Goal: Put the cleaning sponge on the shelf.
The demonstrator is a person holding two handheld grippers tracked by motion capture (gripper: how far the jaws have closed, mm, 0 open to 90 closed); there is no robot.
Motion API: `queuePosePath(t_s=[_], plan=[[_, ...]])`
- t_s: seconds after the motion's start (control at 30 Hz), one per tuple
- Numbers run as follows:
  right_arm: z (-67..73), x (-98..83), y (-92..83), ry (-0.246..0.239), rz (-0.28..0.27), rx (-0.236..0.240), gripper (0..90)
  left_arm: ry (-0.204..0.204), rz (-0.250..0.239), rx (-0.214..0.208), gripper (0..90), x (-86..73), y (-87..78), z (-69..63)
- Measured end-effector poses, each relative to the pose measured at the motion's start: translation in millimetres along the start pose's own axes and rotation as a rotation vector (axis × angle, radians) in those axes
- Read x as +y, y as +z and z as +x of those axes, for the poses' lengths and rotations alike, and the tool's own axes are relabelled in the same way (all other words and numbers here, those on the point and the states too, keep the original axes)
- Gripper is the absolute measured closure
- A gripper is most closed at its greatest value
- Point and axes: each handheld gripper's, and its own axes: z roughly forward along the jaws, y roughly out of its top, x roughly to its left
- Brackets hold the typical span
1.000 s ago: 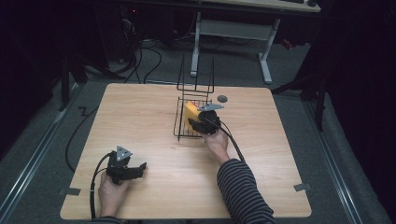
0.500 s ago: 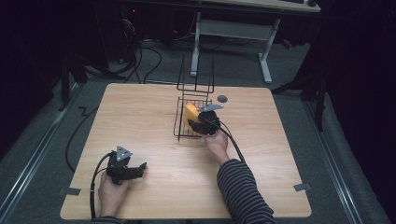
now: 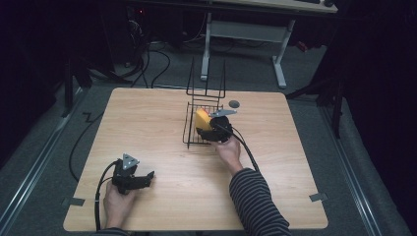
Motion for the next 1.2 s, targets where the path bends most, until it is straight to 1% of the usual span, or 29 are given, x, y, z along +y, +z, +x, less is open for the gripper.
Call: queuePosePath(t_s=[0.4, 0.43, 0.5, 0.57, 0.6, 0.73, 0.9, 1.0, 1.03, 1.07, 1.1, 1.17, 1.2], plan=[[-2.2, 1.2, -13.5, 0.004, -0.026, 0.018, 34.6, -0.001, -0.001, 0.000, 16.7, 0.0, 0.0, -0.1], [-2.8, 0.3, -15.9, 0.006, -0.027, 0.022, 32.0, -0.001, -0.001, 0.000, 16.7, 0.0, 0.0, -0.1], [-3.1, 0.3, -17.4, 0.006, -0.020, 0.021, 29.7, -0.001, -0.001, 0.000, 16.7, 0.0, 0.0, -0.1], [-2.8, 0.5, -18.6, 0.002, -0.014, 0.009, 27.8, -0.001, -0.001, 0.000, 16.7, 0.0, 0.1, -0.1], [-1.8, 0.5, -19.6, 0.007, -0.011, 0.008, 27.4, -0.001, -0.001, 0.000, 16.7, 0.0, 0.1, -0.1], [-1.4, 0.5, -22.6, 0.001, -0.013, 0.015, 26.3, 0.000, -0.001, 0.000, 16.7, 0.0, 0.0, -0.1], [0.2, 0.8, -30.7, 0.001, -0.026, 0.026, 25.7, 0.000, 0.000, -0.001, 16.7, 0.0, 0.0, 0.0], [0.1, -0.1, -38.6, 0.000, -0.037, 0.033, 25.0, -0.001, -0.001, 0.000, 16.7, 0.0, 0.1, -0.1], [0.1, -0.1, -38.6, 0.000, -0.037, 0.033, 25.0, -0.001, -0.001, 0.000, 16.7, 0.0, 0.1, -0.1], [0.2, -0.5, -41.0, 0.004, -0.039, 0.036, 24.7, 0.000, 0.001, -0.001, 16.7, 0.1, 0.0, 0.0], [-0.3, -2.5, -47.2, 0.007, -0.063, 0.042, 25.0, 0.000, -0.001, 0.000, 16.7, 0.0, 0.1, -0.1], [-0.6, -5.2, -52.3, 0.010, -0.073, 0.046, 24.9, 0.000, 0.001, -0.001, 16.7, 0.1, 0.0, 0.0], [-0.9, -6.3, -55.0, 0.010, -0.069, 0.049, 24.4, 0.000, 0.001, -0.001, 16.7, 0.1, 0.0, 0.0]])
